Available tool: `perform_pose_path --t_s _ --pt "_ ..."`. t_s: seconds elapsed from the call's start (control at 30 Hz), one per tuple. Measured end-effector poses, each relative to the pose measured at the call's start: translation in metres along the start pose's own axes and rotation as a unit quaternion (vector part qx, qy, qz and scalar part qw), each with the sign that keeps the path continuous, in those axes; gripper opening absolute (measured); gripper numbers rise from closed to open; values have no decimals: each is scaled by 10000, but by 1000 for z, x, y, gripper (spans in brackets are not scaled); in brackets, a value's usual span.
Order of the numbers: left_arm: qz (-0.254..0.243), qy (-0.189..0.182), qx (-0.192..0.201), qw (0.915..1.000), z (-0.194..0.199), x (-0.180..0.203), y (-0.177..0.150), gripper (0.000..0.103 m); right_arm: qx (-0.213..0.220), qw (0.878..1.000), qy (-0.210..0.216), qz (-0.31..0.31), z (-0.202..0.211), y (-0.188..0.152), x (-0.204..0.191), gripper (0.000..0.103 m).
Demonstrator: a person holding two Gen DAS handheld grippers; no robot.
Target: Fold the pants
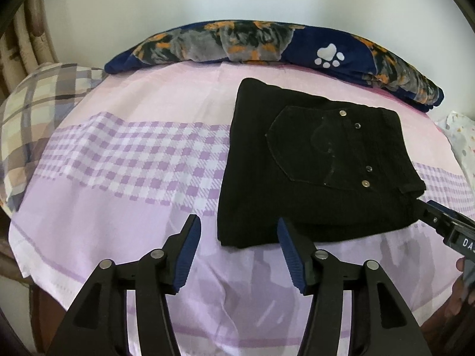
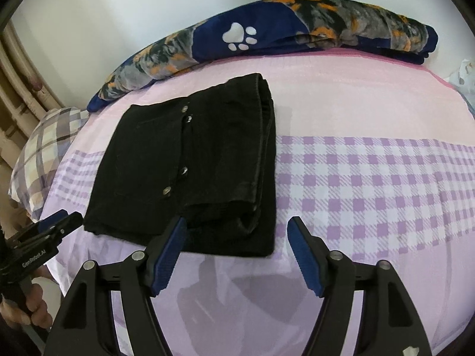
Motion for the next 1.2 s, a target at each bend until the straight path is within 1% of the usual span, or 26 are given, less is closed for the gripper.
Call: perform_pose_path --t_s 0.07,0.13,0.2,0.27,0.33,0.5,0.77,1.07,1.2 --pt "0 46 64 10000 7 2 -3 58 84 9999 -39 48 6 -3 -7 73" --pt "0 114 135 9998 14 3 -6 60 173 9996 -187 156 11 -6 -14 81" --pt "2 198 213 9996 22 5 -9 63 203 9991 -263 272 14 -8 -23 87" --pt "26 208 241 9995 26 6 -12 66 299 9986 -331 293 18 -10 -30 89" --pt "38 232 238 9994 29 7 -14 66 349 9978 -454 329 21 -11 -35 97" --pt "13 364 278 9990 34 9 -18 66 439 9954 -630 569 26 -12 -46 99" --pt "33 442 315 9985 37 11 -20 66 470 9947 -688 599 27 -16 -51 101" --pt "9 470 293 9985 34 11 -22 66 345 9955 -633 621 20 -24 -51 101" --pt "-3 464 248 9986 31 12 -27 66 329 9955 -615 635 19 -24 -50 101"
Point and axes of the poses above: each gripper's, at about its wrist camera, not at the fingertips, and z roughly against the way its jaws point, x to its right, y to its top, the point moved 6 cm from there along -z, roughly the way its jaws point, and after that the axes turned 9 degrees about y, right-handed, at the moved point
